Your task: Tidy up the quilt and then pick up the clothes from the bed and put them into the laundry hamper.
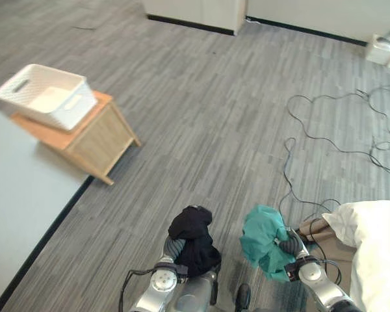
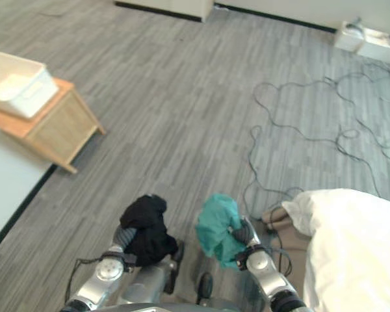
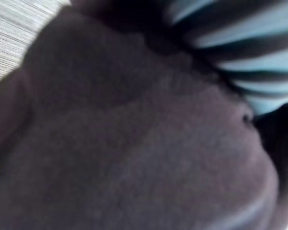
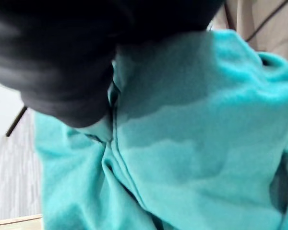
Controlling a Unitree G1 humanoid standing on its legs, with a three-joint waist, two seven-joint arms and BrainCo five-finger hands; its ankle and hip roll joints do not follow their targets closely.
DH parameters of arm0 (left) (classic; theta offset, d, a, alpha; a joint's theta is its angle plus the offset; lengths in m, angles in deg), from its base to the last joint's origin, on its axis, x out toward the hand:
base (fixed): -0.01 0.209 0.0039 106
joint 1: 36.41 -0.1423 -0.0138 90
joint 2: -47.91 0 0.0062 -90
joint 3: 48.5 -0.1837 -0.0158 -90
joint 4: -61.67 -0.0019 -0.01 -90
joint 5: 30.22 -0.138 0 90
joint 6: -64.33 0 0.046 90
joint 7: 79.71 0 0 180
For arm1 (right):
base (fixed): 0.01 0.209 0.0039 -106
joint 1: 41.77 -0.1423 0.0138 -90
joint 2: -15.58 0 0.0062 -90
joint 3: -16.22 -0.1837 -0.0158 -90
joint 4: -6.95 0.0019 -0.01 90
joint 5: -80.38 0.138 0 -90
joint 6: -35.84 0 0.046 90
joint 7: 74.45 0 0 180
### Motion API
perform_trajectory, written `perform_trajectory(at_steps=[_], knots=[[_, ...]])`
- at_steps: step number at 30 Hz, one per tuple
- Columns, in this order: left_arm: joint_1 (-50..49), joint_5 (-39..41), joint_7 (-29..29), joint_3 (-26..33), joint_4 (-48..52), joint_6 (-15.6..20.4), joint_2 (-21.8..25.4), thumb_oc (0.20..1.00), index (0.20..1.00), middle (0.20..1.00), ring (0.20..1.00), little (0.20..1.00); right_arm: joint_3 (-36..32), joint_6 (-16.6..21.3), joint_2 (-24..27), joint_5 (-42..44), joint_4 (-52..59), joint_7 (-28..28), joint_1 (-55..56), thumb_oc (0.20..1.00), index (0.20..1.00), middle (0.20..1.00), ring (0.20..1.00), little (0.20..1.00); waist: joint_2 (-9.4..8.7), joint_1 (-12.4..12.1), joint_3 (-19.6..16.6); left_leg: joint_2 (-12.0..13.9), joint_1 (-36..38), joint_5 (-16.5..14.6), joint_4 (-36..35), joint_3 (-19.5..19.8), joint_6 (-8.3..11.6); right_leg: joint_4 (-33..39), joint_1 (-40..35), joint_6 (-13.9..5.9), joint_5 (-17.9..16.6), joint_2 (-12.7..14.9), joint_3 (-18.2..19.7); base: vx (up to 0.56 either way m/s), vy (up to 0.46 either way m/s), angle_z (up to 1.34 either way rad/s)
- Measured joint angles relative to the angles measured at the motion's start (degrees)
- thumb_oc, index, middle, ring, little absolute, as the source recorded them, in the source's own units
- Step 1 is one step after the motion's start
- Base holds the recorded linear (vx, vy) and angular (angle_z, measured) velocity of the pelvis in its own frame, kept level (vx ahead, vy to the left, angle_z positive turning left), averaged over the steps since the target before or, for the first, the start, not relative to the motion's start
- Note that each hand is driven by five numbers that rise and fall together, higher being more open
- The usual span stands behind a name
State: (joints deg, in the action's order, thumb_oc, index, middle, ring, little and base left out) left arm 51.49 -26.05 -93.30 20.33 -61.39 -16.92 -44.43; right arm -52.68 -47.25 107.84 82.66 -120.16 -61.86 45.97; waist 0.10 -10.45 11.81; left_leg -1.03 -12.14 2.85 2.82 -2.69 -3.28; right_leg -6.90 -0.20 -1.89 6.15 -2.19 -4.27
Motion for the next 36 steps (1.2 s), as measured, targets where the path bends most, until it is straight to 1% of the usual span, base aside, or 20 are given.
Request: perform_trajectory(at_steps=[1, 2, 4, 5, 10, 11, 14, 16, 18, 19, 21, 22, 25, 27, 28, 29, 30, 32, 34, 36], knots=[[0.72, -0.06, -0.14, -0.35, 0.15, -0.01, 0.32, 0.200, 0.200, 0.200, 0.200, 0.200, -0.10, -0.05, -0.29, -0.02, 0.09, -0.25, 0.43, 0.200, 0.200, 0.200, 0.200, 0.200, -0.55, 0.59, 0.43, -0.35, 1.39, -0.26, -0.84, 0.18, -0.06, -7.77, 2.03, -2.90, 2.27, 0.82, 0.17, 0.78, 0.236, -0.02], [1.63, -0.31, -0.12, -1.02, 0.00, -0.58, 0.91, 0.200, 0.200, 0.200, 0.200, 0.200, -0.52, -0.53, -0.32, -0.01, 1.42, -0.26, 0.14, 0.200, 0.200, 0.200, 0.200, 0.200, 0.69, 2.33, 2.04, -0.85, 5.72, 0.34, -1.54, 1.80, -1.92, -27.30, 8.50, -6.83, 3.26, 2.50, -1.08, 0.69, 0.187, 0.22], [2.57, -1.02, -0.16, -2.25, 0.21, -0.52, 1.87, 0.200, 0.200, 0.200, 0.200, 0.200, -2.48, -0.64, -1.45, -0.03, 2.91, -0.21, 1.33, 0.200, 0.200, 0.200, 0.200, 0.200, 2.70, 6.63, 3.93, -1.18, 12.96, -1.84, -3.07, 7.15, -2.10, -43.09, 12.38, -6.41, 3.02, 4.37, -5.00, 0.78, 0.138, 0.88], [3.35, -1.61, -0.24, -2.01, 0.53, -0.32, 2.16, 0.200, 0.200, 0.200, 0.200, 0.200, -2.51, -0.74, -1.91, 0.02, 3.24, -0.04, 1.66, 0.200, 0.200, 0.200, 0.200, 0.200, 3.20, 7.15, 4.00, -1.28, 15.08, -3.74, -3.24, 8.65, -1.57, -43.62, 13.96, -6.25, 3.43, 3.88, -5.42, 0.59, 0.007, 1.08], [6.83, -3.31, -1.19, -0.85, -0.01, -0.07, 3.43, 0.200, 0.200, 0.200, 0.200, 0.200, -4.64, 0.45, -1.34, 0.27, 5.17, -0.15, 0.34, 0.200, 0.200, 0.200, 0.200, 0.200, 2.18, 10.53, 3.38, -1.91, 18.70, -7.97, -4.65, 16.80, 0.18, -8.42, 19.28, -4.16, 1.55, 3.61, -3.36, 0.63, -0.133, 1.00], [7.62, -4.63, -1.27, -0.86, -2.46, -0.09, 3.21, 0.200, 0.200, 0.200, 0.200, 0.200, -5.66, 0.38, -1.15, 0.41, 4.70, 0.07, 0.62, 0.200, 0.200, 0.200, 0.200, 0.200, 3.48, 11.38, 3.07, -1.38, 19.56, -10.28, -4.85, 18.21, 0.33, 8.50, 18.20, -4.11, -2.18, 4.52, -3.69, 0.74, -0.173, 0.85], [6.38, -6.21, -1.35, -0.19, -4.89, -0.66, 3.07, 0.200, 0.200, 0.200, 0.200, 0.200, -6.05, 0.27, -1.17, 0.42, 3.76, 0.16, 0.55, 0.200, 0.200, 0.200, 0.200, 0.200, 5.02, 12.44, 2.65, 1.16, 25.76, -14.42, -5.04, 18.88, 1.30, 12.03, 19.51, -4.09, -6.54, 7.09, -5.30, 0.82, -0.226, 0.69], [3.98, -6.83, -1.35, 0.53, -5.69, -0.62, 2.46, 0.200, 0.200, 0.200, 0.200, 0.200, -5.68, -0.61, -1.12, 0.37, 2.13, -0.13, 2.29, 0.200, 0.200, 0.200, 0.200, 0.200, 4.98, 11.67, 2.16, 2.47, 31.37, -16.20, -1.65, 16.81, 4.16, 11.93, 13.89, 0.32, -16.38, 6.39, -5.53, 0.65, -0.215, 0.42], [1.03, -6.67, -1.12, 1.61, -4.59, -0.56, 0.61, 0.200, 0.200, 0.200, 0.200, 0.200, -5.38, -0.85, -0.86, 0.42, 2.16, -0.37, 2.45, 0.200, 0.200, 0.200, 0.200, 0.200, 5.25, 11.61, 1.86, 2.64, 27.73, -14.27, 13.83, 14.94, 7.90, 8.93, 10.36, 3.06, -19.58, 4.20, -5.34, 0.37, -0.200, 0.15], [-0.66, -6.53, -0.41, 1.81, -2.77, -0.17, 0.05, 0.200, 0.200, 0.200, 0.200, 0.200, -5.40, -0.58, -0.62, 0.45, 2.59, -0.51, 2.09, 0.200, 0.200, 0.200, 0.200, 0.200, 4.58, 10.10, 1.56, 2.39, 14.94, -7.61, 39.99, 11.82, 12.35, 8.70, 7.23, 3.92, -17.52, 3.06, -4.58, 0.21, -0.172, -0.17], [-0.51, -6.47, -0.02, 1.90, 0.20, 0.09, 1.52, 0.200, 0.200, 0.200, 0.200, 0.200, -4.75, -0.62, 0.48, 0.50, 4.53, -0.62, 0.19, 0.200, 0.200, 0.200, 0.200, 0.200, 1.66, 6.54, 2.44, 1.65, -0.11, -7.85, 57.75, 7.72, 6.20, 8.87, 3.90, 6.49, -13.51, 2.02, -1.64, 0.40, -0.123, -0.59], [-0.69, -6.40, 0.04, 1.97, 1.00, 0.15, 2.94, 0.200, 0.200, 0.200, 0.200, 0.200, -4.70, -0.78, -0.50, 0.50, 4.62, -0.79, -1.04, 0.200, 0.200, 0.200, 0.200, 0.200, -0.65, 5.05, 2.38, 1.32, -4.29, -9.04, 56.98, 5.62, 5.67, 9.42, 2.55, 7.60, -11.51, 2.80, -0.38, 0.56, 0.012, -0.58], [-1.20, -6.40, 0.00, 3.20, 1.72, 0.29, 4.12, 0.200, 0.200, 0.200, 0.200, 0.200, -4.18, 0.00, -0.07, 0.49, 4.50, -0.80, -4.66, 0.200, 0.200, 0.200, 0.200, 0.200, -1.79, 3.84, 3.06, 1.88, -11.08, -10.46, 40.44, 2.01, 5.67, 11.62, -5.48, 5.72, -8.67, 2.30, 0.44, 0.35, 0.071, -0.59], [-2.40, -5.31, -0.11, 3.59, 2.30, 0.39, 3.51, 0.200, 0.200, 0.200, 0.200, 0.200, -1.64, 0.07, 1.04, 0.49, 4.74, -0.86, -4.38, 0.200, 0.200, 0.200, 0.200, 0.200, 0.23, 3.00, 1.82, -0.07, -10.20, -4.93, 22.83, 1.59, 4.12, 11.61, -10.47, 3.32, -4.62, 1.69, -1.13, 0.67, 0.097, -0.70], [-2.95, -5.18, -0.07, 3.47, 2.44, 0.36, 3.18, 0.200, 0.200, 0.200, 0.200, 0.200, -1.16, 0.23, 1.05, 0.48, 4.83, -1.13, -3.82, 0.200, 0.200, 0.200, 0.200, 0.200, 0.52, 2.28, 1.50, -0.98, -9.18, -1.68, 16.12, -0.63, 1.91, 11.63, -12.71, 1.33, -2.95, 1.30, -2.47, 0.63, 0.062, -0.13], [-5.11, -5.24, -0.14, 5.23, 3.45, 0.92, 0.95, 0.200, 0.200, 0.200, 0.200, 0.200, 0.79, 0.17, 1.77, 0.49, 6.31, -0.61, 1.03, 0.200, 0.200, 0.200, 0.200, 0.200, 1.51, 2.48, 0.10, -2.18, -3.46, -1.31, 0.85, -11.61, -4.38, 11.62, -17.62, -2.16, 1.91, -0.05, -6.72, 0.64, 0.069, 0.49], [-4.31, -5.12, -0.38, 6.28, 1.49, 1.30, 0.45, 0.200, 0.200, 0.200, 0.200, 0.200, 3.34, -0.67, 0.19, 0.49, 4.34, -0.48, 2.39, 0.200, 0.200, 0.200, 0.200, 0.200, -2.00, 2.61, -2.33, -3.17, -3.86, 0.95, 3.26, -14.87, -7.01, 11.35, -18.81, -2.16, 3.08, 1.31, -9.82, 0.67, 0.104, 1.35], [-0.62, -4.95, -0.13, 5.76, -1.80, 0.69, -1.50, 0.200, 0.200, 0.200, 0.200, 0.200, 4.11, -1.00, -1.65, 0.40, 4.69, -0.32, 2.88, 0.200, 0.200, 0.200, 0.200, 0.200, -6.64, 3.25, -2.61, -3.49, -5.29, -7.54, 10.54, -21.47, -7.77, 8.59, -19.67, -2.74, 1.67, 1.81, -17.24, 0.67, 0.164, 2.39], [-1.49, -4.82, -0.02, 5.81, -3.62, -0.52, -1.87, 0.200, 0.200, 0.200, 0.200, 0.200, 2.85, -0.97, -2.75, 0.27, 4.15, -0.70, 2.46, 0.200, 0.200, 0.200, 0.200, 0.200, -6.50, 3.37, -2.36, -4.56, -0.55, -9.09, 10.39, -17.05, -9.28, -4.94, -18.03, -2.93, 1.40, 3.32, -18.46, 0.65, 0.224, 1.90], [-3.80, -4.44, -0.16, 5.83, -3.19, -0.88, 1.62, 0.200, 0.200, 0.200, 0.200, 0.200, 0.89, -0.14, -3.67, 0.18, 4.20, -0.77, 1.47, 0.200, 0.200, 0.200, 0.200, 0.200, -3.28, 2.13, -0.87, -4.36, 9.75, -10.81, 4.95, -9.70, -8.78, -29.38, -8.57, -8.07, -1.27, 3.89, -15.07, 0.72, 0.166, 1.26]])
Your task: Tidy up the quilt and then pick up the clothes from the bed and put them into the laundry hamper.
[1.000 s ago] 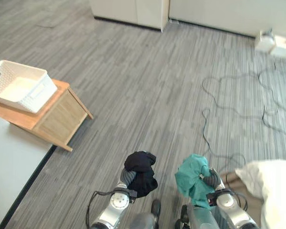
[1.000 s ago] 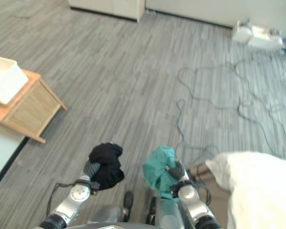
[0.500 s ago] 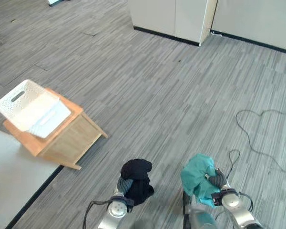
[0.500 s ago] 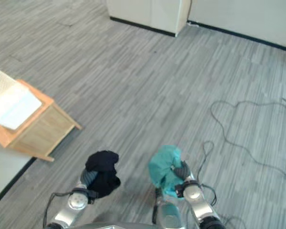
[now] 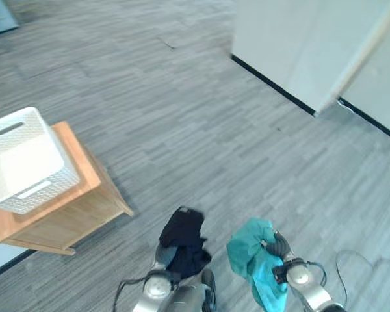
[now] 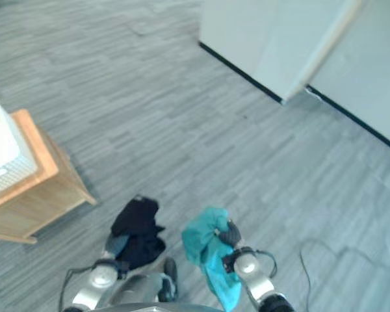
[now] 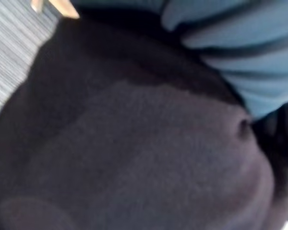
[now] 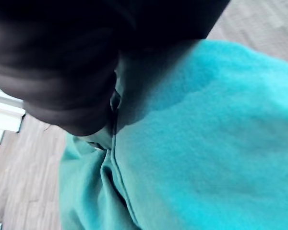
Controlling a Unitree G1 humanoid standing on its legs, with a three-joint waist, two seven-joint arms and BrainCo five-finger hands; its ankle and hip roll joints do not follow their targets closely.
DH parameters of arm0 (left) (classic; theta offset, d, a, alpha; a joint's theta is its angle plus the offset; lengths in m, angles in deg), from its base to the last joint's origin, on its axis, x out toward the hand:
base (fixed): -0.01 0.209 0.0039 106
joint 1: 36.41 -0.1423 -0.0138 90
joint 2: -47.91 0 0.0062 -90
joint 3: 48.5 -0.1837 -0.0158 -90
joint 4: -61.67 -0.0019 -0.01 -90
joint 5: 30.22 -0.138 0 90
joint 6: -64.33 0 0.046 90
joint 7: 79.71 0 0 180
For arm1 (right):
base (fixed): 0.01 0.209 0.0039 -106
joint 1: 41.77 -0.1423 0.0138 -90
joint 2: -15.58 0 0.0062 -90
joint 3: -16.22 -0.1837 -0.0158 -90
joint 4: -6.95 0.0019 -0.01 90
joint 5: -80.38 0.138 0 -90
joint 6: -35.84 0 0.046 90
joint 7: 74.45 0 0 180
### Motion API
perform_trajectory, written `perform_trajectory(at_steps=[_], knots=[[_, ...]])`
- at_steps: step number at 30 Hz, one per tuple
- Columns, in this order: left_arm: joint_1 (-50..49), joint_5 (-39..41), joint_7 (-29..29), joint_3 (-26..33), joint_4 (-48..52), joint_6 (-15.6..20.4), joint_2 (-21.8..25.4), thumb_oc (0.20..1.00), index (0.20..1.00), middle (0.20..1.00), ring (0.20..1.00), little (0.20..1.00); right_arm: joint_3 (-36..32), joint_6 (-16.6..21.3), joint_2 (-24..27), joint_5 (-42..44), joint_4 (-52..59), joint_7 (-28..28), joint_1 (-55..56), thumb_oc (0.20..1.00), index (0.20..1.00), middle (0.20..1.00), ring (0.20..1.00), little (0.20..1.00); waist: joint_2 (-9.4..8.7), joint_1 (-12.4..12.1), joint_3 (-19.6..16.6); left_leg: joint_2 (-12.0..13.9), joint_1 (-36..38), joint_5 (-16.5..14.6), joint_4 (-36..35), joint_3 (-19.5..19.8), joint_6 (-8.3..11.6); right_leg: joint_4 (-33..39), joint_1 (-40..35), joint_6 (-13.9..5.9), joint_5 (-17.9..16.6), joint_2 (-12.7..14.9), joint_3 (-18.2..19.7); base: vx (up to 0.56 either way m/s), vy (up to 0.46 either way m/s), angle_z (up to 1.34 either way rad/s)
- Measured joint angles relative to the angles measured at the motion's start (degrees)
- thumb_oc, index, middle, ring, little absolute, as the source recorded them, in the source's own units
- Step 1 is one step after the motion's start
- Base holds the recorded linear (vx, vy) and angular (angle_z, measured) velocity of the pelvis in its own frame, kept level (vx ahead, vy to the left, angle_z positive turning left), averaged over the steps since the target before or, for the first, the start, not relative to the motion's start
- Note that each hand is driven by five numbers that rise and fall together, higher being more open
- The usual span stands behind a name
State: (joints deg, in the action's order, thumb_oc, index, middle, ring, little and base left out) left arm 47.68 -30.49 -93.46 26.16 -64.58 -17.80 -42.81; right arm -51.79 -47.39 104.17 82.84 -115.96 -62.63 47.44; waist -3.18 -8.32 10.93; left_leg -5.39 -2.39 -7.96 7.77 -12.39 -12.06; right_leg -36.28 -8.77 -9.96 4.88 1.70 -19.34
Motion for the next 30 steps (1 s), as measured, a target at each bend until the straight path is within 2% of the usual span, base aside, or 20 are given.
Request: perform_trajectory(at_steps=[1, 4, 5, 6, 7, 9, 10, 11, 12, 13, 14, 15, 16, 18, 20, 22, 24, 27, 29, 30], knots=[[0.30, 0.14, -0.24, 0.10, 1.14, -0.68, 1.05, 0.200, 0.200, 0.200, 0.200, 0.200, -0.80, 0.11, 0.53, -0.14, 0.41, 0.01, -1.31, 0.200, 0.200, 0.200, 0.200, 0.200, 1.63, 0.62, 0.82, 0.64, 2.45, 0.13, -1.01, 2.86, 1.50, -10.84, 7.18, -0.20, -0.10, 0.55, 1.18, 0.53, 0.038, 1.43], [1.87, 0.02, -1.48, 0.00, 2.91, -0.89, 2.40, 0.200, 0.200, 0.200, 0.200, 0.200, -1.81, 0.54, 2.33, -0.20, 0.73, 0.47, -2.89, 0.200, 0.200, 0.200, 0.200, 0.200, 5.93, 2.31, 1.94, 2.88, 9.14, -0.26, -5.51, 11.32, 2.49, -14.90, 23.39, 3.48, 2.27, 2.67, 3.18, 0.54, -0.058, 1.53], [2.75, 0.00, -1.85, 0.00, 3.20, -0.90, 2.44, 0.200, 0.200, 0.200, 0.200, 0.200, -2.13, 0.56, 2.53, -0.20, 0.54, 0.59, -3.42, 0.200, 0.200, 0.200, 0.200, 0.200, 6.87, 3.82, 2.25, 4.10, 9.87, -0.51, -5.79, 13.30, 3.11, -12.29, 26.28, 4.40, 2.85, 3.41, 3.28, 0.61, -0.188, 2.02], [4.29, -0.13, -2.04, -0.45, 3.66, -0.89, 2.72, 0.200, 0.200, 0.200, 0.200, 0.200, -3.24, 0.55, 2.70, -0.20, 1.18, 0.72, -2.91, 0.200, 0.200, 0.200, 0.200, 0.200, 8.57, 5.93, 2.81, 6.06, 10.66, -0.98, -5.76, 19.90, 4.94, -1.68, 29.75, 5.00, 2.79, 3.99, 4.53, 0.63, -0.245, 2.30], [4.69, -0.17, -2.08, -0.78, 4.00, -0.83, 2.80, 0.200, 0.200, 0.200, 0.200, 0.200, -3.22, 0.48, 2.74, -0.20, 1.03, 0.71, -2.71, 0.200, 0.200, 0.200, 0.200, 0.200, 8.86, 6.69, 2.87, 6.60, 11.66, -1.33, -5.76, 21.15, 5.58, 7.02, 29.41, 4.95, 2.29, 4.18, 4.86, 0.63, -0.285, 2.30], [4.46, -0.66, -1.95, -0.68, 4.28, -0.73, 2.87, 0.200, 0.200, 0.200, 0.200, 0.200, -3.21, 0.42, 2.74, -0.19, 0.77, 0.53, -1.75, 0.200, 0.200, 0.200, 0.200, 0.200, 8.65, 6.84, 2.37, 8.19, 14.33, -2.93, -5.88, 22.56, 9.44, 26.68, 28.13, 4.58, -0.90, 6.19, 7.28, 0.73, -0.386, 1.62], [3.25, -0.80, -0.80, 0.27, 4.99, -0.73, 3.09, 0.200, 0.200, 0.200, 0.200, 0.200, -4.53, 0.65, 4.72, 1.50, -1.36, -2.75, -1.87, 0.200, 0.200, 0.200, 0.200, 0.200, 6.58, 7.52, 1.58, 8.62, 16.22, -4.35, -5.96, 24.53, 11.72, 33.15, 27.14, 4.60, -2.73, 8.82, 8.64, 0.66, -0.383, 1.69], [3.47, -0.87, 0.11, 0.52, 4.86, -0.56, 3.07, 0.200, 0.200, 0.200, 0.200, 0.200, -5.66, 0.65, 7.81, 2.73, -3.29, -5.03, -2.02, 0.200, 0.200, 0.200, 0.200, 0.200, 5.91, 7.74, 1.15, 8.62, 17.21, -5.48, -5.76, 26.21, 12.66, 32.18, 26.72, 3.95, -4.42, 10.05, 9.50, 0.55, -0.324, 1.98], [2.84, -0.89, 0.13, 0.66, 5.02, -0.53, 2.82, 0.200, 0.200, 0.200, 0.200, 0.200, -8.28, -1.65, 10.78, 2.62, -2.60, -2.77, 0.80, 0.200, 0.200, 0.200, 0.200, 0.200, 7.22, 7.00, 1.18, 12.62, 19.76, -6.92, -6.80, 27.34, 15.09, 28.16, 25.05, 3.12, -8.40, 7.55, 10.67, 0.35, -0.222, 1.53], [1.08, -0.92, 0.16, 1.00, 5.80, -0.35, 3.54, 0.200, 0.200, 0.200, 0.200, 0.200, -9.47, -1.62, 11.12, 2.51, -0.09, -1.92, 2.95, 0.200, 0.200, 0.200, 0.200, 0.200, 7.74, 6.94, 0.90, 14.55, 20.06, -5.09, -6.67, 27.31, 17.11, 26.25, 24.49, 4.48, -9.36, 5.83, 11.05, 0.56, -0.340, 1.12], [-1.60, -0.92, 0.01, 3.01, 5.92, 0.01, 3.47, 0.200, 0.200, 0.200, 0.200, 0.200, -10.25, -1.26, 10.66, 2.48, 1.80, -2.09, 4.22, 0.200, 0.200, 0.200, 0.200, 0.200, 6.37, 6.63, 1.21, 16.38, 20.43, -2.54, -5.37, 25.62, 18.56, 23.96, 23.47, 7.38, -9.10, 3.30, 11.84, 0.47, -0.299, 0.47], [-3.29, -0.92, 0.26, 3.62, 4.84, 0.08, 3.41, 0.200, 0.200, 0.200, 0.200, 0.200, -9.57, -0.92, 9.66, 1.95, 2.09, -2.24, 3.29, 0.200, 0.200, 0.200, 0.200, 0.200, 6.24, 6.03, 1.12, 16.11, 19.23, 1.90, -1.62, 25.31, 19.41, 25.31, 20.85, 9.03, -7.92, 1.29, 12.17, 0.56, -0.428, 0.25], [-3.43, -0.88, 0.64, 3.62, 3.57, -0.06, 3.30, 0.200, 0.200, 0.200, 0.200, 0.200, -8.97, -0.84, 8.95, 1.95, 2.18, -2.25, 3.10, 0.200, 0.200, 0.200, 0.200, 0.200, 5.74, 5.98, 0.99, 16.23, 16.56, 2.87, 4.82, 23.72, 19.53, 27.01, 18.88, 9.46, -7.76, 0.16, 12.13, 0.30, -0.370, 0.00], [-3.08, -0.64, 1.17, 3.36, 3.46, -0.43, 3.37, 0.200, 0.200, 0.200, 0.200, 0.200, -6.70, 0.00, 8.02, 1.93, 3.15, -2.23, 1.78, 0.200, 0.200, 0.200, 0.200, 0.200, 3.06, 5.30, 1.56, 14.49, 7.17, 0.95, 23.45, 24.18, 19.16, 30.51, 15.40, 9.81, -7.60, -0.20, 13.09, 0.24, -0.309, 0.19], [-0.82, -0.41, 1.63, 2.22, 3.71, -0.35, 2.66, 0.200, 0.200, 0.200, 0.200, 0.200, -5.08, 0.42, 8.68, 1.93, 5.53, -2.18, -0.33, 0.200, 0.200, 0.200, 0.200, 0.200, 1.59, 4.18, 3.20, 13.87, -6.78, -1.65, 37.67, 18.87, 17.48, 35.02, 10.84, 11.57, -6.87, 0.10, 9.54, 0.41, -0.273, 0.71], [0.64, -0.42, 2.53, 2.34, 4.51, -0.15, 2.84, 0.200, 0.200, 0.200, 0.200, 0.200, -3.43, 0.32, 8.27, 1.90, 5.98, -2.09, -2.70, 0.200, 0.200, 0.200, 0.200, 0.200, -0.70, 3.19, 4.50, 14.30, -14.10, -3.63, 36.40, 9.06, 16.11, 40.97, 4.83, 12.63, -6.00, 0.80, 5.47, 0.43, -0.140, 0.85], [1.08, -0.43, 2.61, 2.45, 5.77, 0.43, 2.81, 0.200, 0.200, 0.200, 0.200, 0.200, -3.46, 0.54, 8.11, 1.90, 6.08, -2.15, -4.76, 0.200, 0.200, 0.200, 0.200, 0.200, -0.27, 2.88, 4.83, 13.55, -18.83, -3.15, 28.38, 3.17, 15.19, 41.45, 2.81, 11.33, -4.02, 0.43, 1.49, 0.31, -0.048, 0.96], [0.60, -0.82, 3.01, 3.57, 6.20, 0.36, 2.65, 0.200, 0.200, 0.200, 0.200, 0.200, -3.14, 0.60, 7.56, 1.85, 5.33, -2.37, -6.54, 0.200, 0.200, 0.200, 0.200, 0.200, 0.95, 2.23, 4.90, 9.70, -19.88, 2.19, 11.87, -11.11, 11.65, 41.04, -1.33, 8.30, -1.03, 0.02, -4.83, 0.56, -0.028, 0.85], [-2.68, -0.93, 3.61, 4.99, 7.10, 0.46, 2.78, 0.200, 0.200, 0.200, 0.200, 0.200, -3.09, 0.49, 6.83, 0.30, 5.31, -2.53, -5.71, 0.200, 0.200, 0.200, 0.200, 0.200, 2.68, 0.70, 3.65, 8.00, -15.41, 4.03, 4.67, -16.09, 8.25, 41.01, -5.44, 6.01, 1.60, -1.59, -6.88, 0.51, 0.090, 0.52], [-3.22, -0.98, 3.92, 6.51, 6.28, 0.29, 2.59, 0.200, 0.200, 0.200, 0.200, 0.200, -2.76, 0.03, 6.20, -0.28, 5.15, -2.57, -5.71, 0.200, 0.200, 0.200, 0.200, 0.200, 1.99, 0.65, 3.65, 6.87, -14.23, 5.23, 4.55, -15.72, 4.49, 40.16, -6.76, 5.33, 2.50, -1.42, -7.11, 0.48, 0.157, 0.56]])
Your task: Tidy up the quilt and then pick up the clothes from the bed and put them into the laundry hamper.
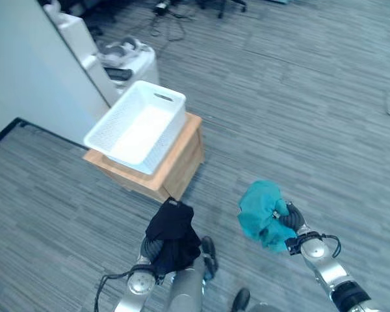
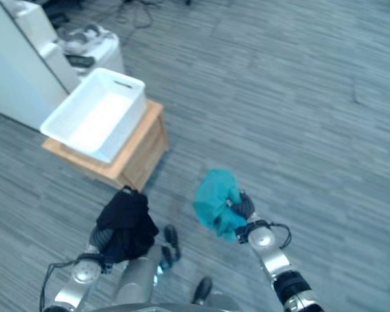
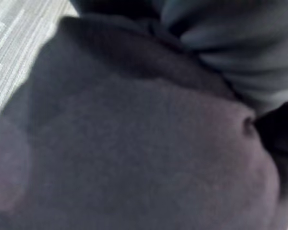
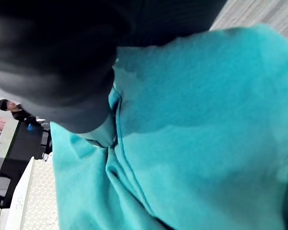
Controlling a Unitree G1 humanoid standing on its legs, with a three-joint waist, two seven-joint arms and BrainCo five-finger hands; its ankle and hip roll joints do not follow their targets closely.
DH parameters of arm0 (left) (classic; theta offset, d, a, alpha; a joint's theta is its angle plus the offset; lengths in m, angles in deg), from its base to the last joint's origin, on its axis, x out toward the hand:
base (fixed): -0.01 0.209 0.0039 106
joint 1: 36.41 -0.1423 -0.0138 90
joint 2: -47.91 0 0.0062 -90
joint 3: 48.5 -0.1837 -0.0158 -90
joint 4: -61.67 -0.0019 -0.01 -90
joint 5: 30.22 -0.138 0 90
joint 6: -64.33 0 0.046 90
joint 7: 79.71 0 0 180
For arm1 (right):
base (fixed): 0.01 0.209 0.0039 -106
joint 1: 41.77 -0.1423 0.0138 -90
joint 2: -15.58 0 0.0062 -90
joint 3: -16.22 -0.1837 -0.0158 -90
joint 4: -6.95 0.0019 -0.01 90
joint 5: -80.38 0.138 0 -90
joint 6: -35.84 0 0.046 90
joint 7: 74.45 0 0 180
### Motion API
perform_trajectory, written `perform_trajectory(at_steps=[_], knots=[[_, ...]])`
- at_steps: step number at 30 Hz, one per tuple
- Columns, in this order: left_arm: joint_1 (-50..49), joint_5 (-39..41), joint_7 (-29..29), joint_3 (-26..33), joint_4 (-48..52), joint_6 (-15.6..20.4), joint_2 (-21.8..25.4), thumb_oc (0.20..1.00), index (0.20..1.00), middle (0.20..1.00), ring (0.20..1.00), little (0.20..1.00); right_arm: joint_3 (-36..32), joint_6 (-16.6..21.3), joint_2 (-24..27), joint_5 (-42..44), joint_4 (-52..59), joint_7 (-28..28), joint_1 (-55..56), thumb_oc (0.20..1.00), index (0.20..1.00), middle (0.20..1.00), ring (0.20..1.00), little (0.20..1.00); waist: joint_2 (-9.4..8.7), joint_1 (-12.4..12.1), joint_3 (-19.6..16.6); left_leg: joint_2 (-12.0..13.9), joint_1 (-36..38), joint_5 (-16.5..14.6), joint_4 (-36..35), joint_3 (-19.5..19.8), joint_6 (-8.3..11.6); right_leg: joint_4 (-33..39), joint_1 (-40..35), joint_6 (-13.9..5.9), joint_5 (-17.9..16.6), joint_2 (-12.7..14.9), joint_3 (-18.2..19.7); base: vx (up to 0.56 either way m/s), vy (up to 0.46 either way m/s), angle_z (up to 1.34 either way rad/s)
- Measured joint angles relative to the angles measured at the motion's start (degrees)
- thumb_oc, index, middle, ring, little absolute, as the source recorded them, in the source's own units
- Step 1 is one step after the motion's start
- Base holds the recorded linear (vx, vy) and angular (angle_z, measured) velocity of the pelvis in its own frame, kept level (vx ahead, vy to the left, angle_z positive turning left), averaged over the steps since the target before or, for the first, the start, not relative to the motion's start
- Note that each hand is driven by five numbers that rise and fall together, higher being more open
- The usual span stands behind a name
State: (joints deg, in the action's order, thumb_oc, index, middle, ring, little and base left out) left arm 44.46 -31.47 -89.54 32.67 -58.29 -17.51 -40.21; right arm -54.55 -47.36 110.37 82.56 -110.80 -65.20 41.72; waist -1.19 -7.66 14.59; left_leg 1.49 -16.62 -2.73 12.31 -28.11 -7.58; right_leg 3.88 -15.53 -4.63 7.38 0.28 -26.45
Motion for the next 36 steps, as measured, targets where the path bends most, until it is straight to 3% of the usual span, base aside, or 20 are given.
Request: perform_trajectory(at_steps=[3, 4, 5, 7, 8, 9, 10, 12, 13, 14, 17, 18, 19, 20, 21, 23, 26, 28, 32, 36], knots=[[-1.70, 0.09, 0.29, 0.94, -0.69, -1.12, 0.48, 0.200, 0.200, 0.200, 0.200, 0.200, 1.61, -0.28, -0.76, -1.69, -0.01, -0.44, 0.24, 0.200, 0.200, 0.200, 0.200, 0.200, -0.74, 0.46, -0.83, -3.21, 5.46, 2.26, -5.55, 5.05, -3.23, -12.88, 1.65, 0.06, 0.38, 2.76, 0.24, 0.35, 0.116, 0.63], [-1.18, 0.10, 0.57, 1.06, -0.87, -1.32, 0.51, 0.200, 0.200, 0.200, 0.200, 0.200, 1.63, -0.33, -0.90, -2.19, 0.19, -0.51, 0.54, 0.200, 0.200, 0.200, 0.200, 0.200, -0.48, 1.13, -0.76, -4.00, 7.45, 2.43, -6.51, 7.38, -3.16, -23.74, 4.76, -0.88, 0.14, 4.51, 0.77, 0.37, 0.098, 1.18], [-1.10, 0.04, 0.76, 1.05, -0.40, -1.22, 2.58, 0.200, 0.200, 0.200, 0.200, 0.200, 1.66, -0.32, -2.15, -2.22, 1.08, -0.69, 1.88, 0.200, 0.200, 0.200, 0.200, 0.200, -1.29, 1.51, -1.36, -5.04, 12.09, 2.00, -9.03, 11.74, -2.31, -40.85, 12.60, -4.29, -0.58, 9.00, 5.13, 0.37, 0.091, 1.27], [0.23, -0.01, 0.55, 1.59, -0.51, -1.49, 3.77, 0.200, 0.200, 0.200, 0.200, 0.200, 1.51, -0.28, -2.30, -2.24, 2.11, -0.65, 0.87, 0.200, 0.200, 0.200, 0.200, 0.200, -1.08, 2.05, -1.19, -5.37, 15.00, 0.07, -9.51, 15.98, -2.23, -53.19, 20.92, -5.00, -1.16, 10.34, 10.22, 0.38, -0.009, 1.09], [0.41, -0.02, 0.43, 1.19, -0.42, -1.55, 4.50, 0.200, 0.200, 0.200, 0.200, 0.200, 1.53, -0.19, -2.30, -2.24, 2.17, -0.66, 0.33, 0.200, 0.200, 0.200, 0.200, 0.200, -0.89, 3.14, -1.09, -4.86, 16.13, 0.46, -9.87, 16.19, -2.48, -54.75, 23.29, -4.46, -0.74, 9.91, 10.97, 0.49, -0.179, 1.54], [2.12, -0.09, 0.20, 0.70, 0.36, -1.29, 5.24, 0.200, 0.200, 0.200, 0.200, 0.200, 1.55, 0.53, -1.86, -2.25, 2.75, -0.41, 0.24, 0.200, 0.200, 0.200, 0.200, 0.200, 1.02, 4.39, -0.92, -3.85, 17.97, -0.03, -11.26, 21.05, -1.45, -49.19, 27.76, -2.35, 1.00, 7.78, 11.25, 0.26, -0.138, 1.66], [3.23, -0.11, 0.16, 0.43, 0.50, -1.05, 5.86, 0.200, 0.200, 0.200, 0.200, 0.200, 1.40, 0.55, -1.42, -2.24, 3.59, -0.40, 0.41, 0.200, 0.200, 0.200, 0.200, 0.200, 1.24, 4.58, -0.81, -4.24, 19.33, -0.19, -12.19, 24.34, -0.57, -43.87, 30.71, -1.80, 1.29, 7.72, 11.14, 0.46, -0.240, 1.83], [3.88, -0.11, 0.08, 0.30, 1.31, -1.05, 6.51, 0.200, 0.200, 0.200, 0.200, 0.200, 1.35, 0.64, -1.18, -2.24, 4.45, -0.36, 0.57, 0.200, 0.200, 0.200, 0.200, 0.200, 1.31, 6.40, -0.80, -4.49, 20.73, -0.64, -12.78, 25.84, 0.02, -29.10, 31.72, -1.06, 0.54, 8.21, 10.58, 0.66, -0.428, 1.50], [3.78, -0.13, 0.20, 0.38, 2.36, -0.99, 7.01, 0.200, 0.200, 0.200, 0.200, 0.200, 1.47, 0.63, -0.96, -2.25, 4.76, -0.46, 1.18, 0.200, 0.200, 0.200, 0.200, 0.200, 1.15, 6.33, -0.93, -4.89, 22.59, -2.33, -13.92, 26.76, 2.72, -21.65, 33.15, -1.53, -1.73, 8.96, 11.48, 0.61, -0.441, 2.08], [4.94, -0.34, 0.61, 0.64, 0.92, -0.83, 6.49, 0.200, 0.200, 0.200, 0.200, 0.200, 1.19, 0.52, -0.37, -2.29, 4.94, -0.23, 3.02, 0.200, 0.200, 0.200, 0.200, 0.200, 1.77, 7.69, -1.69, -4.47, 22.91, -3.14, -12.85, 34.95, 2.48, -5.41, 30.76, -1.73, -4.48, 7.16, 20.36, 0.31, -0.252, 2.29], [5.61, -1.83, 0.80, 1.24, -0.05, -0.84, 6.97, 0.200, 0.200, 0.200, 0.200, 0.200, 1.46, -0.62, -0.07, -3.92, 4.50, -0.71, 4.12, 0.200, 0.200, 0.200, 0.200, 0.200, 1.95, 7.60, -1.71, -3.72, 26.74, -3.55, -13.02, 39.49, 3.26, 1.24, 29.75, -0.24, -13.86, 6.92, 26.25, 0.42, -0.382, 1.65], [5.41, -2.04, 0.89, 0.70, 0.04, -0.84, 7.61, 0.200, 0.200, 0.200, 0.200, 0.200, 1.33, -0.58, 0.15, -4.51, 5.20, -0.69, 5.13, 0.200, 0.200, 0.200, 0.200, 0.200, 1.40, 7.63, -1.89, -4.18, 28.11, -4.11, -12.94, 40.07, 4.22, 1.22, 28.68, 2.63, -16.18, 7.12, 26.52, 0.40, -0.392, 1.69], [3.60, -2.32, 1.04, 0.99, 0.22, 0.01, 9.33, 0.200, 0.200, 0.200, 0.200, 0.200, 2.05, -0.63, -0.01, -4.54, 5.37, -0.83, 6.17, 0.200, 0.200, 0.200, 0.200, 0.200, -1.32, 7.22, -2.68, -4.75, 31.12, -5.75, -13.14, 39.79, 6.70, -1.09, 26.08, 5.39, -19.18, 8.22, 26.04, 0.41, -0.355, 1.28], [3.10, -2.28, 0.89, 2.28, -1.61, 0.37, 8.06, 0.200, 0.200, 0.200, 0.200, 0.200, 2.31, -0.93, 0.58, -4.63, 4.73, -1.00, 5.71, 0.200, 0.200, 0.200, 0.200, 0.200, -0.26, 7.54, -3.27, -3.06, 33.23, -7.49, -13.61, 39.76, 7.28, -2.62, 25.13, -1.04, -20.36, 7.29, 26.83, 0.42, -0.367, 0.79], [0.80, -2.20, 0.48, 3.51, -1.63, 0.07, 7.04, 0.200, 0.200, 0.200, 0.200, 0.200, 1.93, -1.00, 0.58, -4.65, 4.64, -1.33, 3.10, 0.200, 0.200, 0.200, 0.200, 0.200, 0.96, 6.15, -3.93, -0.58, 31.89, -7.93, -10.75, 36.87, 9.12, -3.00, 25.18, 1.18, -19.73, 4.41, 26.57, 0.30, -0.268, 0.11], [-1.22, -2.18, 0.68, 4.41, -1.41, 0.03, 6.25, 0.200, 0.200, 0.200, 0.200, 0.200, 2.08, -0.91, 2.45, -4.65, 6.94, -2.00, -0.13, 0.200, 0.200, 0.200, 0.200, 0.200, 0.27, 6.17, -3.91, 0.66, 27.67, -8.77, -3.92, 34.51, 11.41, -0.29, 23.81, 3.18, -21.10, 3.35, 25.25, 0.17, -0.149, 0.12], [-1.77, -1.87, 0.73, 4.66, -1.16, 0.03, 6.16, 0.200, 0.200, 0.200, 0.200, 0.200, 1.00, -0.76, 5.39, -4.53, 9.90, -1.72, -3.51, 0.200, 0.200, 0.200, 0.200, 0.200, -1.54, 6.62, -3.07, 3.67, 26.43, -10.02, -6.95, 28.53, 12.24, 0.70, 20.68, 4.53, -20.11, 3.29, 23.08, 0.13, -0.109, 0.55], [-1.32, -1.16, 0.65, 4.97, 0.10, 0.04, 6.24, 0.200, 0.200, 0.200, 0.200, 0.200, 0.82, -0.49, 8.12, -4.57, 15.04, -1.70, -6.57, 0.200, 0.200, 0.200, 0.200, 0.200, -2.69, 7.65, -2.51, 6.13, 24.17, -8.05, -10.86, 20.62, 12.45, 0.83, 18.95, 4.96, -18.17, 3.46, 21.66, 0.04, -0.049, 0.46], [-1.09, -1.13, 0.67, 5.32, 2.20, -0.04, 5.09, 0.200, 0.200, 0.200, 0.200, 0.200, 0.98, 0.44, 9.77, -6.24, 23.86, -1.80, -10.70, 0.200, 0.200, 0.200, 0.200, 0.200, -2.39, 8.68, -2.15, 6.69, 21.61, 1.36, -16.45, 15.69, 12.63, 1.26, 19.03, 3.22, -15.98, 4.07, 18.35, 0.02, 0.015, 0.06], [-3.82, -1.14, 0.81, 6.72, 4.04, -1.18, 4.82, 0.200, 0.200, 0.200, 0.200, 0.200, 1.55, 1.20, 8.31, -8.85, 27.85, -2.04, -11.40, 0.200, 0.200, 0.200, 0.200, 0.200, -2.88, 8.93, -2.66, 5.08, 21.93, 1.78, -17.35, 13.40, 11.45, 1.24, 17.83, 1.40, -14.67, 7.97, 12.84, 0.06, 0.005, 0.03]])
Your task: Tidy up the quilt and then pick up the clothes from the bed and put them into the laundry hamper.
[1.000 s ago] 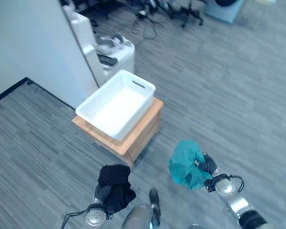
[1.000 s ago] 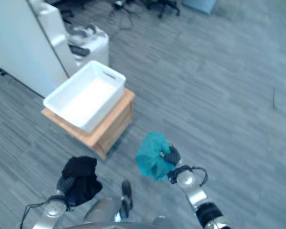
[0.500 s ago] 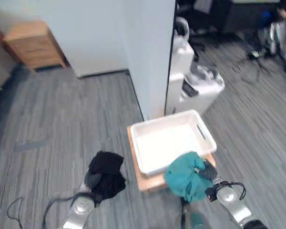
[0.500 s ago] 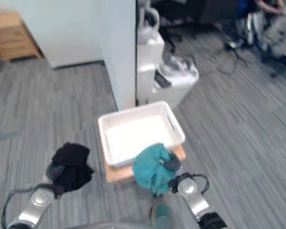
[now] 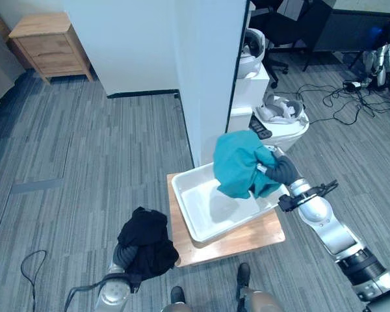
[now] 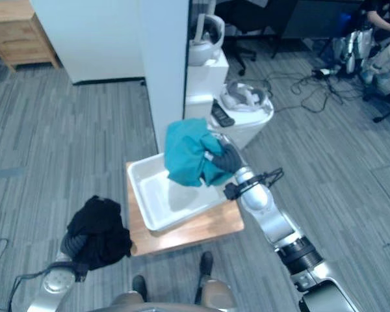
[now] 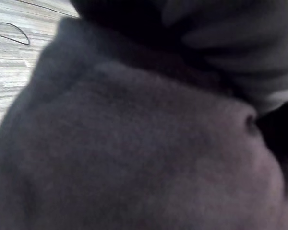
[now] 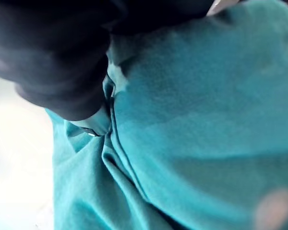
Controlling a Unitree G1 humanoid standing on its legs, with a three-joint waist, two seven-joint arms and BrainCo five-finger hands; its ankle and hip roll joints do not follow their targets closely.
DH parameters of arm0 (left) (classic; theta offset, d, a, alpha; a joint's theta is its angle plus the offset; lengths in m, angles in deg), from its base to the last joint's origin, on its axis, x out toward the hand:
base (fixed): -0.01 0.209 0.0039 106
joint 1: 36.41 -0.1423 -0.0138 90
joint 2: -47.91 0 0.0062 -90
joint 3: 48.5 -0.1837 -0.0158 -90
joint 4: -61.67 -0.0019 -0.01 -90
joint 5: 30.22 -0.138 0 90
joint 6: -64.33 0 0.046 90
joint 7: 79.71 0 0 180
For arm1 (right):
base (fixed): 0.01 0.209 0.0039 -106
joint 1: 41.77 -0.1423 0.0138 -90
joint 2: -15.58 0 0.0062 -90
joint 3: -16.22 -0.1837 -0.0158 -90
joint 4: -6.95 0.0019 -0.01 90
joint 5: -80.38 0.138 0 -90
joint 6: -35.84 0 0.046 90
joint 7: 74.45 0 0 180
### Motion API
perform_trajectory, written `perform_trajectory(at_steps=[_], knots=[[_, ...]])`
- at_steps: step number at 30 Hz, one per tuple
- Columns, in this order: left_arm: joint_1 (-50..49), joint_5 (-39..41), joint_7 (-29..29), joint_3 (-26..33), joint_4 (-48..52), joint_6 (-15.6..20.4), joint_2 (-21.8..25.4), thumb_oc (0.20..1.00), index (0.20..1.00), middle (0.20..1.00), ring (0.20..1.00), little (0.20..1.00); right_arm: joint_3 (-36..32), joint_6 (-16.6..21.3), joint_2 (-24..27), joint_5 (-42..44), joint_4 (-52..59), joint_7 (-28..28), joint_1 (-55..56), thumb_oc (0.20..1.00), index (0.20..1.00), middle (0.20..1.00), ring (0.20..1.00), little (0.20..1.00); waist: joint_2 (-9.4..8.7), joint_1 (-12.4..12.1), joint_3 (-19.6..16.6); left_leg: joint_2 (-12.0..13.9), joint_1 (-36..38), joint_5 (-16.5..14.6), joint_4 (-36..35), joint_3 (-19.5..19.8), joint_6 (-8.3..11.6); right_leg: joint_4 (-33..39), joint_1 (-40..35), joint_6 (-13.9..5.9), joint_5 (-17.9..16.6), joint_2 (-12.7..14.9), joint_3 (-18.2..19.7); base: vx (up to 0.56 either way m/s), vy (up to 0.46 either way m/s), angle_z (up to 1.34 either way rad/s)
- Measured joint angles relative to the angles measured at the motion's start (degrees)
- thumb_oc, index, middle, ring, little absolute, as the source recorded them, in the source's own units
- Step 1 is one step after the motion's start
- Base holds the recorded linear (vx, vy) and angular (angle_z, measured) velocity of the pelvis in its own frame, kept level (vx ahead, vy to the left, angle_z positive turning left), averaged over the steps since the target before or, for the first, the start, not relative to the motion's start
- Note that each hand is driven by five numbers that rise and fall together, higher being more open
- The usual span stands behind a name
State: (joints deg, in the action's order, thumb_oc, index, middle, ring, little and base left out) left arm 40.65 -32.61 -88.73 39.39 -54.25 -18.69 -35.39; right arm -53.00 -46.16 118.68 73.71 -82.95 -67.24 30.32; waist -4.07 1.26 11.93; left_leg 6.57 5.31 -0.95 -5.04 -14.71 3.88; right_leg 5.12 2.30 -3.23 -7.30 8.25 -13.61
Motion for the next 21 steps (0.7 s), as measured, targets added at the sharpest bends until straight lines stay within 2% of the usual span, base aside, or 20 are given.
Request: perform_trajectory(at_steps=[1, 2, 4, 10, 12, 13, 15, 16, 17, 21], knots=[[-0.69, 0.00, -0.02, 0.59, -0.01, -0.05, 0.11, 0.200, 0.200, 0.200, 0.200, 0.200, 0.06, -0.02, -0.28, -0.05, 0.01, -0.03, 0.04, 0.200, 0.200, 0.200, 0.200, 0.200, -0.71, -0.10, -0.53, -0.40, 0.08, 0.19, 0.08, 0.16, 0.27, 0.00, -0.59, 0.11, -1.26, 0.54, -0.12, 0.06, -0.026, 0.04], [-1.38, 0.00, -0.03, 1.56, -0.20, -0.27, 0.17, 0.200, 0.200, 0.200, 0.200, 0.200, 0.36, -0.11, -1.02, -0.06, 0.02, -0.04, -0.60, 0.200, 0.200, 0.200, 0.200, 0.200, -0.88, -0.88, -0.93, -0.33, -0.04, 0.34, 0.37, -0.13, 0.42, -0.06, -0.36, -0.71, -2.82, 0.54, -0.17, 0.04, -0.020, 0.00], [-1.89, 0.00, 0.19, 1.39, -0.23, -0.80, 0.16, 0.200, 0.200, 0.200, 0.200, 0.200, 1.77, -0.22, -0.95, -0.08, -0.28, -0.05, -1.91, 0.200, 0.200, 0.200, 0.200, 0.200, -0.38, -1.32, -1.07, 0.21, 0.01, 0.43, 0.39, 0.03, 0.57, -0.31, -0.41, -0.37, -3.60, -0.06, -0.19, 0.05, -0.020, 0.02], [-0.50, 0.04, 0.51, 0.02, -0.50, -0.80, 0.28, 0.200, 0.200, 0.200, 0.200, 0.200, 7.18, -1.09, -3.11, -0.20, -9.60, 0.07, -10.02, 0.200, 0.200, 0.200, 0.200, 0.200, 0.35, -2.02, -1.46, 0.42, -1.31, 0.56, 0.37, 0.69, 0.76, -0.30, 0.49, -0.23, -3.83, -0.22, -0.34, -0.03, -0.005, 0.04], [0.95, 0.07, 0.53, -0.29, 0.02, -0.73, 0.38, 0.200, 0.200, 0.200, 0.200, 0.200, 7.40, -1.75, -4.46, -0.57, -13.74, 0.24, -11.79, 0.200, 0.200, 0.200, 0.200, 0.200, 0.91, -3.32, -1.37, 0.06, -3.80, 1.35, 0.38, 0.95, 0.73, -0.30, 2.54, -0.29, -3.84, 0.23, -0.38, -0.09, 0.014, 0.08], [1.12, 0.07, 0.49, -0.37, 0.60, -0.49, 0.63, 0.200, 0.200, 0.200, 0.200, 0.200, 7.64, -1.89, -4.94, -1.72, -16.00, 0.41, -12.98, 0.200, 0.200, 0.200, 0.200, 0.200, 0.61, -3.16, -1.64, -0.04, -4.75, 1.47, 0.38, 1.23, 0.73, -0.25, 3.64, -0.30, -3.83, 0.38, -0.48, -0.08, 0.019, 0.14], [3.14, 0.23, 0.41, -0.50, 0.11, 0.14, 0.74, 0.200, 0.200, 0.200, 0.200, 0.200, 9.07, -2.49, -5.02, -2.68, -20.98, 0.79, -15.82, 0.200, 0.200, 0.200, 0.200, 0.200, 1.25, -3.68, -1.27, -0.60, -8.15, 2.90, 0.39, 1.80, 0.51, -0.31, 6.52, -0.42, -4.12, 0.97, -0.85, -0.08, -0.004, 0.18], [3.98, 1.04, 0.36, -0.83, 0.05, 0.14, 0.76, 0.200, 0.200, 0.200, 0.200, 0.200, 9.90, -2.58, -5.05, -4.24, -23.50, 1.34, -16.56, 0.426, 0.426, 0.426, 0.426, 0.426, 1.90, -3.99, -0.94, -0.64, -8.74, 3.22, 0.38, 2.25, 0.47, -0.31, 6.89, -0.26, -4.34, 1.01, -1.25, -0.04, -0.039, 0.24], [5.27, 2.18, 0.23, -1.15, 0.45, 0.22, 0.79, 0.200, 0.200, 0.200, 0.200, 0.200, 11.48, -3.33, -4.74, -6.00, -28.62, 2.01, -17.40, 1.000, 1.000, 1.000, 1.000, 1.000, 2.74, -4.07, -0.46, -0.61, -9.60, 3.51, 0.37, 3.07, 0.42, -0.29, 7.26, -0.26, -4.35, 1.02, -1.87, -0.02, -0.057, 0.24], [7.82, 2.85, -1.56, -0.74, 2.51, 1.67, 0.93, 0.200, 0.200, 0.200, 0.200, 0.200, 15.09, -4.81, -3.60, -11.25, -30.39, 1.17, -15.40, 1.000, 1.000, 1.000, 1.000, 1.000, 3.77, -5.00, 0.42, -0.02, -10.47, 4.21, 0.20, 4.24, 0.88, -0.29, 7.52, -0.25, -4.34, 0.52, -2.88, 0.02, -0.064, 0.15]])
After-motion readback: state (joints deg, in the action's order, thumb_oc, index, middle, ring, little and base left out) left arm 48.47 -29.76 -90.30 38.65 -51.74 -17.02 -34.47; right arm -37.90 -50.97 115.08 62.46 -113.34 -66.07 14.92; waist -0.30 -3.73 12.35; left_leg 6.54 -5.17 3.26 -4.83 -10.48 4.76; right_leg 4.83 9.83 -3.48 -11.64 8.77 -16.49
